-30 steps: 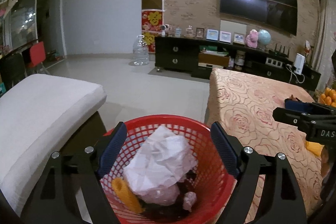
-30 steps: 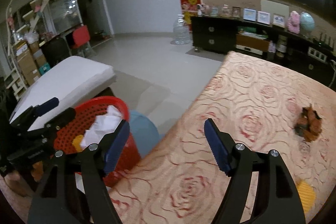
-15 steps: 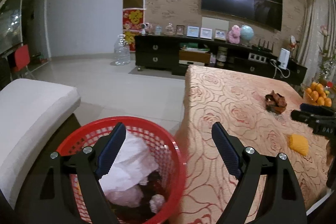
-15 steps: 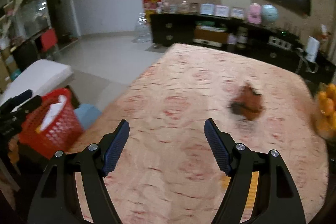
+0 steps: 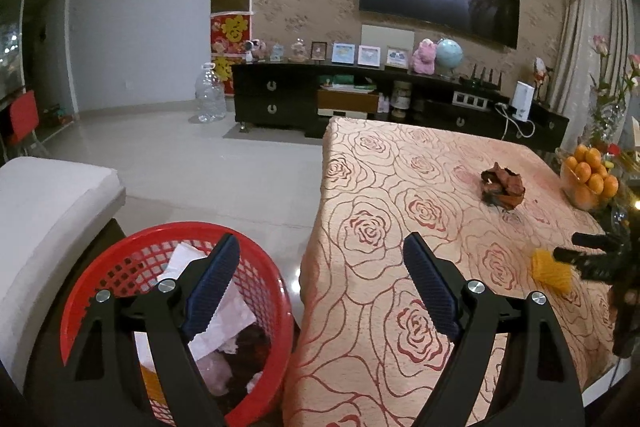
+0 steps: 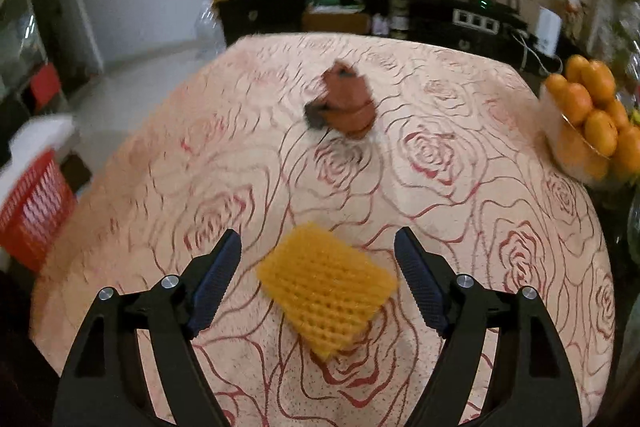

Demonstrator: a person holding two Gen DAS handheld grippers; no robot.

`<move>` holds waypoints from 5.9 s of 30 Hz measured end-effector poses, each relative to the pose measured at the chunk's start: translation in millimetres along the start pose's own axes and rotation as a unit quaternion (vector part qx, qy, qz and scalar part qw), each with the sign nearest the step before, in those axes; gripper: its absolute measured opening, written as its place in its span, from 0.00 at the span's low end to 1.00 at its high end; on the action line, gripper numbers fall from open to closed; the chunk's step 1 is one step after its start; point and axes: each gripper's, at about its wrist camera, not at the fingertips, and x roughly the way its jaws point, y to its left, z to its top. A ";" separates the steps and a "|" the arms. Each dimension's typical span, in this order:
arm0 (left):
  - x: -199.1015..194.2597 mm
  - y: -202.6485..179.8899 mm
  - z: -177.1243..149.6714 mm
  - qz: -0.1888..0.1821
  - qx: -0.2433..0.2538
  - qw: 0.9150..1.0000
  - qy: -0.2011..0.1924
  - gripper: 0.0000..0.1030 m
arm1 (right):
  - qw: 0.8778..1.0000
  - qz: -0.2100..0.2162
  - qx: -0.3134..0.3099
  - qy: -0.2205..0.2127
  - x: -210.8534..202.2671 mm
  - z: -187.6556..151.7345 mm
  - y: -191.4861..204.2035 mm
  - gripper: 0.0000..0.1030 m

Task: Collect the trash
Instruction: 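Grasp the second yellow foam net with the right tool, then grasp the brown cloth on the table with the left tool, then carry the brown cloth and yellow net over the red wastebasket, then open the right tool over the basket while the left tool releases the brown cloth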

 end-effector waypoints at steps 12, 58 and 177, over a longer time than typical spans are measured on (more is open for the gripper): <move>4.7 -9.7 -1.2 -0.008 0.010 1.000 0.004 0.78 | 0.999 -0.011 -0.015 0.041 27.0 -11.7 0.7 0.60; 169.9 -251.2 62.2 -0.149 0.142 0.973 0.105 0.82 | 0.988 -0.051 0.146 -0.018 -28.0 18.4 -83.7 0.39; -29.8 125.1 -26.4 0.108 -0.058 0.992 0.022 0.23 | 0.958 0.266 -0.106 -0.032 -16.2 79.9 314.6 0.40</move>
